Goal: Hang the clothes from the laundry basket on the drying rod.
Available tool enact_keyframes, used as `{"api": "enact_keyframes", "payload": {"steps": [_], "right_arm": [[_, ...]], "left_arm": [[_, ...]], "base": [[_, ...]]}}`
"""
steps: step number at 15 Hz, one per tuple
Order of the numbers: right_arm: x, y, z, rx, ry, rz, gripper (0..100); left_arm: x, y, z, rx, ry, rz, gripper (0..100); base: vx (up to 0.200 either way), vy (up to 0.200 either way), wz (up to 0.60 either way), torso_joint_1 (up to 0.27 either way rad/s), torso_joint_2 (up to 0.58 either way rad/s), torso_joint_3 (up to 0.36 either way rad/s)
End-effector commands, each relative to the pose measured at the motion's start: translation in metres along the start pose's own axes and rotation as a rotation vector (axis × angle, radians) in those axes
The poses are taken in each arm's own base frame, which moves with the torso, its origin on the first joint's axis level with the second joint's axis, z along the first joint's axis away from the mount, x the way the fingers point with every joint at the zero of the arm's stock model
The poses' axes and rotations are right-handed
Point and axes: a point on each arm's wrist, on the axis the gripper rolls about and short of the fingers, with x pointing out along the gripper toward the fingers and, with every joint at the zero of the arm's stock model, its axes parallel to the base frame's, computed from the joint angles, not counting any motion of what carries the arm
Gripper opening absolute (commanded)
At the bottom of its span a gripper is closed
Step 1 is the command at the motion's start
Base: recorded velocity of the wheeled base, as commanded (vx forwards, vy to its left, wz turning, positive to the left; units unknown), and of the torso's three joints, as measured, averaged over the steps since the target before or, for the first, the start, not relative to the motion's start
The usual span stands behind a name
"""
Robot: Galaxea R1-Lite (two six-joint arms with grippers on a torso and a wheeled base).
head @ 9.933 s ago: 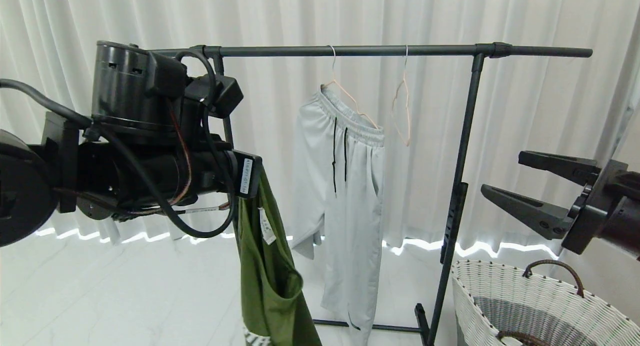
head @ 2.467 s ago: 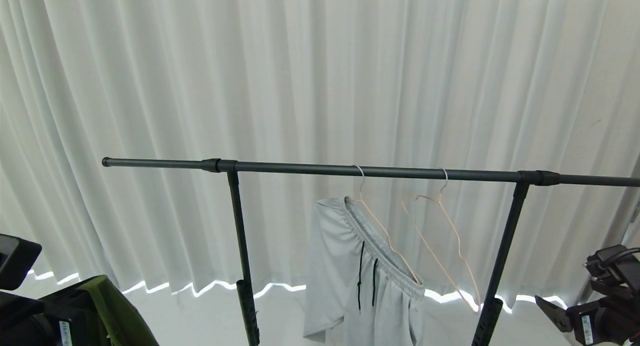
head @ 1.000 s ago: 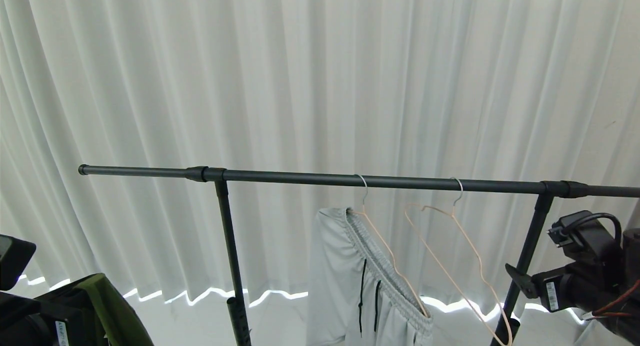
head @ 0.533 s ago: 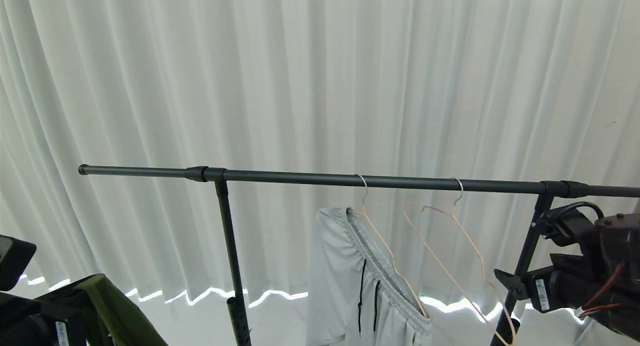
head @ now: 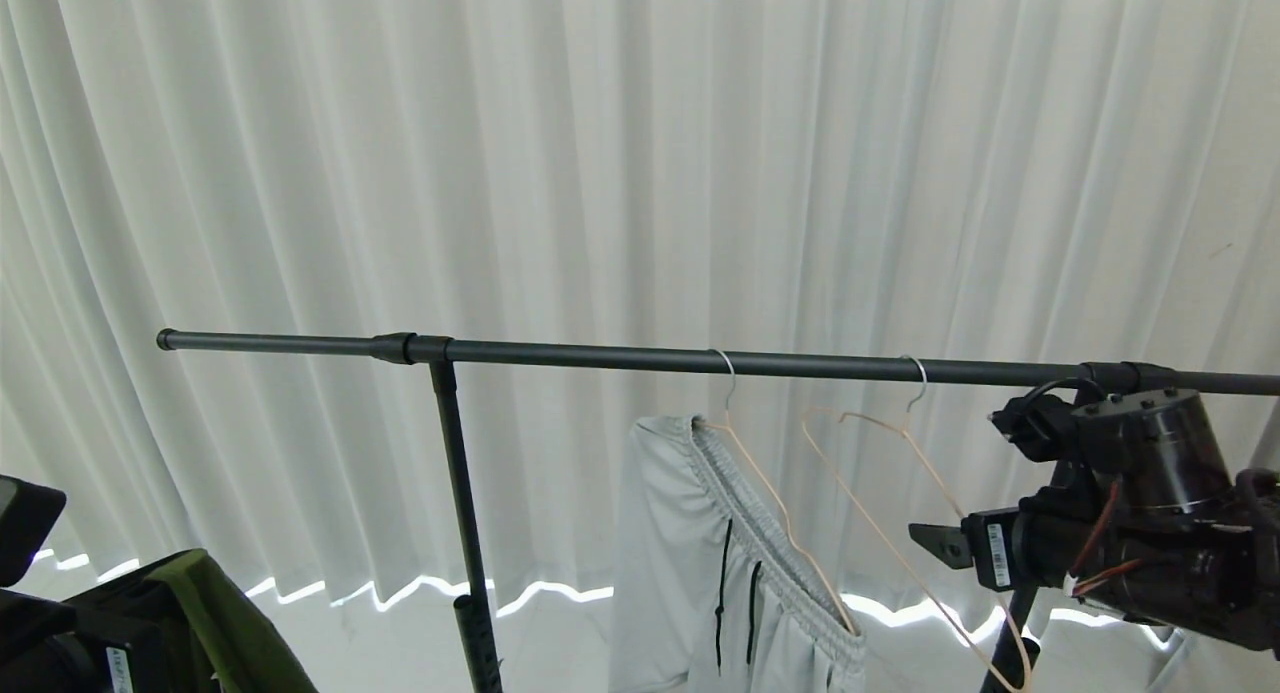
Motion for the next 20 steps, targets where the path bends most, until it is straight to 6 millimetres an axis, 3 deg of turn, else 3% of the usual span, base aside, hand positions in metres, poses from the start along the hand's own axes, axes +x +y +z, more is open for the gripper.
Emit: {"api": "enact_keyframes", "payload": {"steps": [1,13,14,20], "right_arm": [[0.032,-0.002,-0.015,-0.026,0.074,-0.034,100],[0.063,-0.010,-0.012,0.004,0.049,-0.071,100],[0.063,-0.009,-0.011,0.000,0.047,-0.067,0],[0.056,-0.011,-0.011,0.010,0.033,-0.071,0]], "left_arm": [[-0.002,-0.001,-0.001,0.004,-0.011,-0.007,0],[-0.011,-0.002,0.001,0.012,-0.060,-0.005,0],[-0.011,-0.002,0.001,0.012,-0.060,-0.005,0],[-0.011,-0.002,0.001,0.012,-0.060,-0.005,0]], "base": [[0.000,0.000,0.00,0.000,0.00,0.000],[0.000,0.000,0.00,0.000,0.00,0.000],[0.000,0.000,0.00,0.000,0.00,0.000],[0.000,0.000,0.00,0.000,0.00,0.000]]}}
